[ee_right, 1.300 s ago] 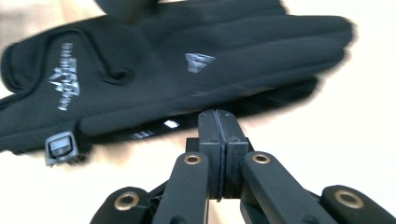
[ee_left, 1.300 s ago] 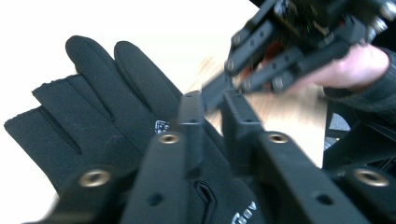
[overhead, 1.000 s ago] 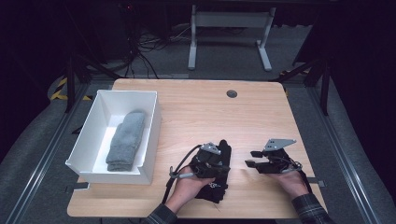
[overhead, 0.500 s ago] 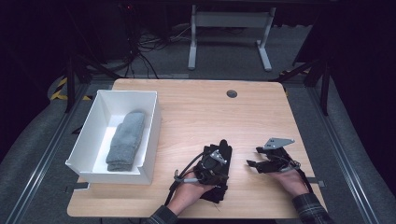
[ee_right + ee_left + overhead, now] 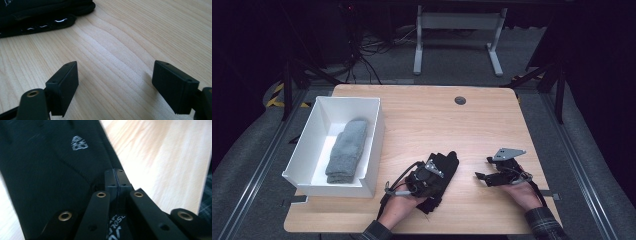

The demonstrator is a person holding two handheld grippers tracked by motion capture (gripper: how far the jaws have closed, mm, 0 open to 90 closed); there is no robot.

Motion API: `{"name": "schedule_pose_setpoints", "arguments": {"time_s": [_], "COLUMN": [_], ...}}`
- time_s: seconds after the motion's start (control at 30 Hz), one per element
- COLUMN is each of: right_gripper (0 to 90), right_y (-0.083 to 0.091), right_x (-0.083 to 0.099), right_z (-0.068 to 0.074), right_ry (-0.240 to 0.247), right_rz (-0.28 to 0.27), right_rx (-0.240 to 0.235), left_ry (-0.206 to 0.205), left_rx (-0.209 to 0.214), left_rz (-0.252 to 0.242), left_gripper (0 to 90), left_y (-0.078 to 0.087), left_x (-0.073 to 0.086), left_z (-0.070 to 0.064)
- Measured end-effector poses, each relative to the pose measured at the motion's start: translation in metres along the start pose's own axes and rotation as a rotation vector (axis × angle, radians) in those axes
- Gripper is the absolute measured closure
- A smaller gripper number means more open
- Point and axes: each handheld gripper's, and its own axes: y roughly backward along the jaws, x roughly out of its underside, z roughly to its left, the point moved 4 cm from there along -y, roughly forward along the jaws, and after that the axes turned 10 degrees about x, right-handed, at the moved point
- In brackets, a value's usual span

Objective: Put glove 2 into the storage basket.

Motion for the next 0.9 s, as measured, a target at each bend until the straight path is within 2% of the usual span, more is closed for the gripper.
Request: {"name": "schedule_pose_setpoints", "arguments": {"time_s": [0.17,0.27,0.37,0.47,0.53,0.57,0.73,0.8,0.9], "right_gripper": [21.1,20.4,19.7,18.7,18.0,18.0,17.5,17.4,17.4], "right_y": [0.000,-0.001,-0.001,-0.001,-0.002,-0.002,-0.002,-0.002,-0.002], "right_x": [0.000,0.000,0.000,0.000,0.000,0.000,0.000,0.000,0.000], "right_z": [0.000,0.000,0.000,0.001,0.001,0.001,0.002,0.002,0.002], "right_ry": [-0.001,-0.002,-0.002,-0.004,-0.003,-0.003,-0.004,-0.004,-0.004], "right_rz": [-0.002,-0.004,-0.006,-0.008,-0.010,-0.010,-0.012,-0.013,-0.013], "right_rx": [0.001,0.001,0.002,0.005,0.007,0.007,0.010,0.010,0.010], "left_ry": [0.015,0.024,0.021,0.004,0.001,0.002,0.004,0.009,0.001], "left_rx": [-0.042,-0.041,-0.022,-0.050,-0.063,-0.078,-0.140,-0.166,-0.188], "left_rz": [-0.003,-0.013,-0.053,-0.086,-0.092,-0.101,-0.125,-0.126,-0.119], "left_gripper": [90.0,90.0,89.9,71.1,62.8,62.8,41.1,35.2,32.4], "left_y": [0.011,0.015,0.021,0.028,0.030,0.031,0.029,0.027,0.022], "left_x": [0.007,0.009,0.005,-0.003,-0.005,-0.006,-0.012,-0.013,-0.013], "left_z": [0.008,0.009,0.007,0.007,0.009,0.011,0.023,0.029,0.032]}}
